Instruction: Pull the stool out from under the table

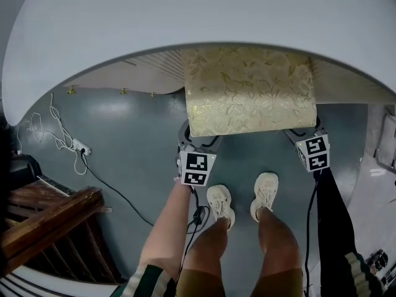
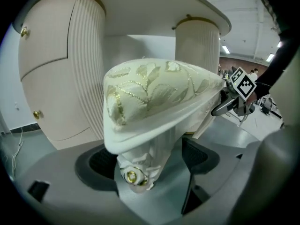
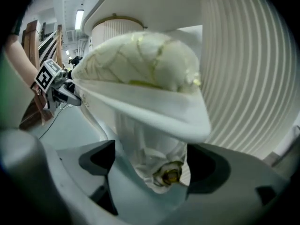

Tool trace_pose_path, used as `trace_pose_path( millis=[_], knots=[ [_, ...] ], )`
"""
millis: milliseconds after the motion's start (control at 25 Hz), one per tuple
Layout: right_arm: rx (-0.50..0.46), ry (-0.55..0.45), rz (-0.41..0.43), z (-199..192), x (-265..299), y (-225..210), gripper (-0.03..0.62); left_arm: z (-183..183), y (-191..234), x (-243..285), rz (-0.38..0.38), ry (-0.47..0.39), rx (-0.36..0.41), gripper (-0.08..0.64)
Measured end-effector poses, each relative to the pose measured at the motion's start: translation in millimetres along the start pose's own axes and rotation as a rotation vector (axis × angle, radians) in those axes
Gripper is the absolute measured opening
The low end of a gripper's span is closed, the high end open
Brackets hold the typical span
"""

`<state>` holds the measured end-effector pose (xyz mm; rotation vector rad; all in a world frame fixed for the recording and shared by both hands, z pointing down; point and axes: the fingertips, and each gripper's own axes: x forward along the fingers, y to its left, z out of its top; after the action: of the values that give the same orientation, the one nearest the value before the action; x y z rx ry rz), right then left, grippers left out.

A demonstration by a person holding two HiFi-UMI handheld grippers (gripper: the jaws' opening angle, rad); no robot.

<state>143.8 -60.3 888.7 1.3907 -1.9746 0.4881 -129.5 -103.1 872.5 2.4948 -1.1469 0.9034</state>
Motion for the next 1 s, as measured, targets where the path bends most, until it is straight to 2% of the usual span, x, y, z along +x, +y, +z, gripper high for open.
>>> trace_pose_path(
  millis=[160,200,320,520,720,1000],
  knots=[
    [-0.042,-0.037,-0.020,7.9,15.5,-1.6,0.449,4.9,1.3,12.7,-0.009,-0.030,-0.019,0.411],
    [-0.049,-0.054,-0.030,10.4,17.0,-2.4,0.422,4.8,0.8,14.9,-0.012,-0.036,-0.026,0.411],
    [-0.041,-0.088,-0.049,14.4,17.6,-3.6,0.416,4.4,1.5,18.7,-0.010,-0.039,-0.030,0.417],
    [-0.052,-0.087,-0.048,12.0,19.5,-0.3,0.407,3.3,8.1,17.3,-0.003,-0.026,0.015,0.410],
    [-0.010,-0.161,-0.048,16.9,2.8,6.1,0.402,11.4,7.4,3.2,-0.013,-0.096,0.004,0.397],
    [0.009,-0.157,-0.049,19.9,-14.0,11.4,0.399,15.6,2.4,-9.1,-0.043,-0.086,-0.015,0.394]
  ],
)
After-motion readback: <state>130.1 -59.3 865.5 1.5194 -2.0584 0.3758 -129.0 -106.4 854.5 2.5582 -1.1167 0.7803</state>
